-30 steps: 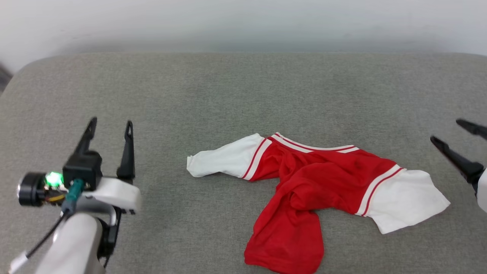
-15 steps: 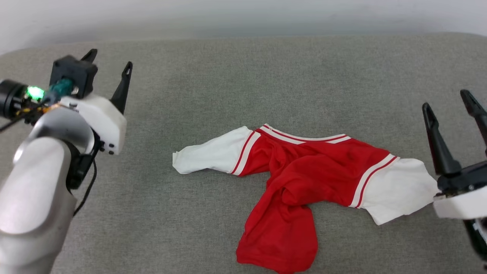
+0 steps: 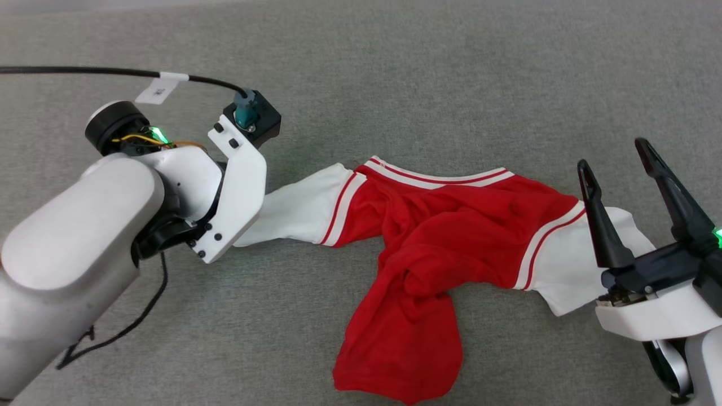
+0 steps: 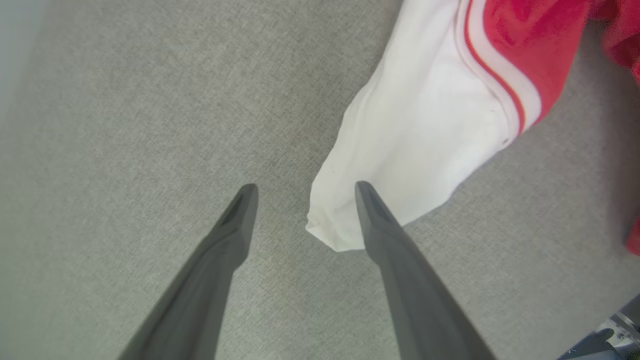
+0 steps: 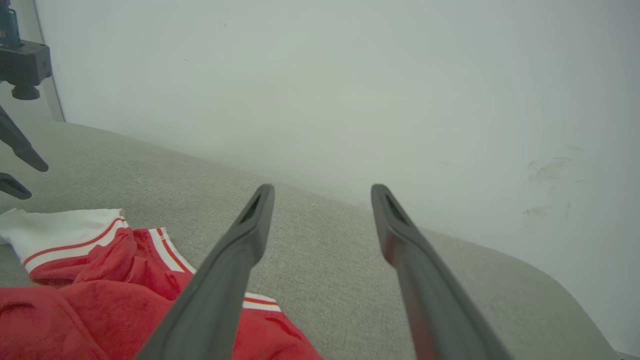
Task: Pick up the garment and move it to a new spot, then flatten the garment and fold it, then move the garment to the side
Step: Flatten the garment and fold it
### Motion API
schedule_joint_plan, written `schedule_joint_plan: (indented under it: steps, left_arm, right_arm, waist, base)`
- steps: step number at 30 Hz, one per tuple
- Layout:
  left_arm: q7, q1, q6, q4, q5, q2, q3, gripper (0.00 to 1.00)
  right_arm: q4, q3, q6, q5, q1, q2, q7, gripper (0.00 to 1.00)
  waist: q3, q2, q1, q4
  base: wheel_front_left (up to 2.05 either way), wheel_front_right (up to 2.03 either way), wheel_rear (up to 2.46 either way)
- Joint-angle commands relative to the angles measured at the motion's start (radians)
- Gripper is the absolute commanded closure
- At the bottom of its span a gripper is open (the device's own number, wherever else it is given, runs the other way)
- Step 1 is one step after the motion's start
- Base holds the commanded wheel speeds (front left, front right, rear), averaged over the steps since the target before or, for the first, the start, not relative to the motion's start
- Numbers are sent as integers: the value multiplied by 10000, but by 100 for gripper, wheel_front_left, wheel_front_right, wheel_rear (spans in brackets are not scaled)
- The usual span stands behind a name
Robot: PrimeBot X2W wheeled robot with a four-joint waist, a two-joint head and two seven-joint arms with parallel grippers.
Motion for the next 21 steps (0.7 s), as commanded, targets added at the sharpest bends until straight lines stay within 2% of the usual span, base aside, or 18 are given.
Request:
schedule_joint_plan:
  steps: [1,8,12,13,14,21]
  left_arm:
    - [365,-424,9,44,-405,174,-453,0]
    - [975,-966,8,642,-1230,492,-2294,0]
    - [772,-909,9,943,-1291,611,-2955,0]
    - [577,-950,15,997,-1262,605,-3021,36]
    - [408,-1011,30,1066,-1234,577,-3055,100]
    - [-1431,-1890,21,1267,-978,589,-3035,100]
  right_arm:
    - [53,126,-11,19,-325,-84,-48,0]
    - [312,430,-11,81,-851,-97,-151,0]
    - [438,452,-11,73,-980,-39,-190,0]
    - [464,452,-11,64,-1019,-27,-203,0]
    - [490,445,-11,47,-1033,-29,-208,0]
    - [636,177,-11,26,-772,12,-239,0]
  waist:
    - [282,0,-1,-222]
    - [701,0,-1,-507]
    - [830,0,-1,-572]
    - [839,0,-1,-580]
    - [831,0,-1,-570]
    - [303,0,-1,-216]
  base:
    - [0,0,0]
    - [0,0,0]
    - [0,0,0]
    - [0,0,0]
    - [0,0,0]
    - [0,0,0]
